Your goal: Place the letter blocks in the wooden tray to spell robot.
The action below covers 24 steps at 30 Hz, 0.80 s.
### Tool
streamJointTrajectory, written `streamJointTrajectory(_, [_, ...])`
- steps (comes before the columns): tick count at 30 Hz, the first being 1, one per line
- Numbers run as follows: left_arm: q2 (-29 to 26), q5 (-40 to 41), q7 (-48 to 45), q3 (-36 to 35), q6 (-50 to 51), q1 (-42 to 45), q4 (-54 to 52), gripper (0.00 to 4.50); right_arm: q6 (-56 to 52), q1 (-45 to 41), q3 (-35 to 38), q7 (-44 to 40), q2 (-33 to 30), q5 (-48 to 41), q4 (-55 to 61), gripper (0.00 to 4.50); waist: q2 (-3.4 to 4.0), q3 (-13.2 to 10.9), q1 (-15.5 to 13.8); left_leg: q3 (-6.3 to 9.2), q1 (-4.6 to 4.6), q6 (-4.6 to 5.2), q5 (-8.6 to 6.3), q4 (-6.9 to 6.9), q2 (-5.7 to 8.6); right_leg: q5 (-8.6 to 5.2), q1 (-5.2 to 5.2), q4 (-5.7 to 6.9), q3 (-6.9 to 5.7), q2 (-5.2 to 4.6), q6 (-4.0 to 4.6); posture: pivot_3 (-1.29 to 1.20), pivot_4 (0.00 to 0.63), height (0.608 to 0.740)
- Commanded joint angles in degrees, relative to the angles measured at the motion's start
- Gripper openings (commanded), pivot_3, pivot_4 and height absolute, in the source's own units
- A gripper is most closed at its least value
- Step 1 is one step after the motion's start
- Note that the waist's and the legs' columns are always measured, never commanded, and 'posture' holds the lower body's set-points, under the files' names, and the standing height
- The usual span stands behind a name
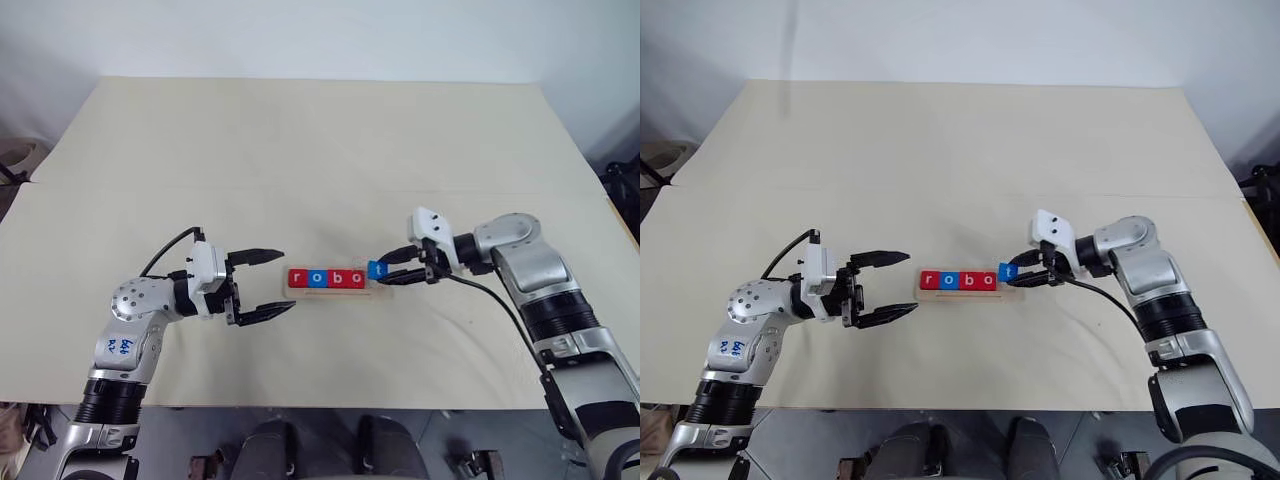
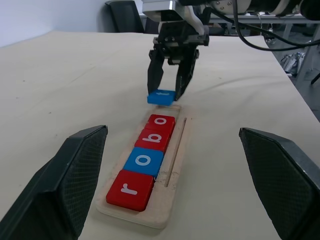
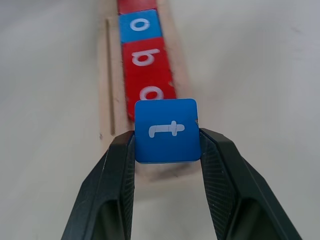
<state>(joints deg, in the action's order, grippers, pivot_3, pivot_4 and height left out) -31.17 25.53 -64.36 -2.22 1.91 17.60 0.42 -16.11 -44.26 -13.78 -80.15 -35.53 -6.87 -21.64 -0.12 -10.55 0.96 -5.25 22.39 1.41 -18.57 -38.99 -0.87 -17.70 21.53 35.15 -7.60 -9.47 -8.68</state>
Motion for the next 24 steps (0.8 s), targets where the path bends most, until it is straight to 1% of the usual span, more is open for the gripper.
streamJointTrajectory(1, [-0.19,0.55,0.58,-0.90,-0.35,-0.17,-2.16,4.50,0.21,0.27,-0.13,0.07,-0.42,0.14,2.16,1.45,0.00,0.00,-0.05,0.00,0.00,0.00,0.00,0.00,0.01,0.00,0.00,0.00,0.00,0.00,0.00,0.00,0.150,0.740])
streamJointTrajectory(8, [-0.36,0.57,1.12,-1.09,-0.55,-0.56,-2.45,4.50,0.00,0.11,-0.51,-0.17,-0.71,0.28,1.83,1.45,0.00,0.00,-0.05,0.00,0.00,0.00,0.00,0.00,0.00,0.00,0.00,0.00,0.00,0.00,0.00,0.00,0.150,0.740])
streamJointTrajectory(9, [-0.36,0.60,1.18,-1.10,-0.58,-0.55,-2.45,4.50,-0.04,0.08,-0.71,-0.44,-0.79,0.37,1.87,2.01,0.00,0.00,-0.05,0.00,0.00,0.00,0.00,0.00,0.00,0.00,0.00,0.00,0.00,0.00,0.00,0.00,0.150,0.740])
streamJointTrajectory(10, [-0.36,0.62,1.22,-1.11,-0.60,-0.54,-2.45,4.50,-0.06,0.08,-0.86,-0.65,-0.87,0.43,1.91,2.17,0.00,0.00,-0.05,0.00,0.00,0.00,0.00,0.00,0.00,0.00,0.00,0.00,0.00,0.00,0.00,0.00,0.150,0.740])
streamJointTrajectory(12, [-0.33,0.61,1.30,-1.10,-0.65,-0.47,-2.42,4.50,0.23,0.18,-0.88,-0.91,-1.11,0.47,1.94,2.71,0.00,0.00,-0.04,0.00,0.00,0.00,0.00,0.00,0.01,0.00,0.00,0.00,0.00,0.00,0.00,0.00,0.150,0.740])
streamJointTrajectory(17, [-0.33,0.55,1.34,-1.08,-0.76,-0.42,-2.37,4.50,0.27,0.37,-0.16,-1.53,-2.15,-0.25,2.37,4.46,0.00,0.00,-0.08,0.00,0.00,0.00,0.00,0.00,0.01,0.00,0.00,0.00,0.00,0.00,0.00,0.00,0.150,0.740])
streamJointTrajectory(23, [-0.45,0.70,1.13,-1.19,-0.75,-0.53,-2.26,4.50,0.80,0.31,2.45,-0.54,-2.87,-1.96,3.41,4.49,0.00,0.00,-0.06,0.00,0.00,0.00,0.00,0.00,0.00,0.00,0.00,0.00,0.00,0.00,0.00,0.00,0.150,0.740])
streamJointTrajectory(24, [-0.47,0.71,1.09,-1.19,-0.74,-0.55,-2.26,4.50,0.36,0.34,2.97,-0.21,-2.74,-2.41,3.69,4.31,0.00,0.00,-0.09,-0.01,0.00,0.00,0.00,0.00,0.01,0.00,0.00,0.00,0.00,0.00,0.00,0.00,0.150,0.740])
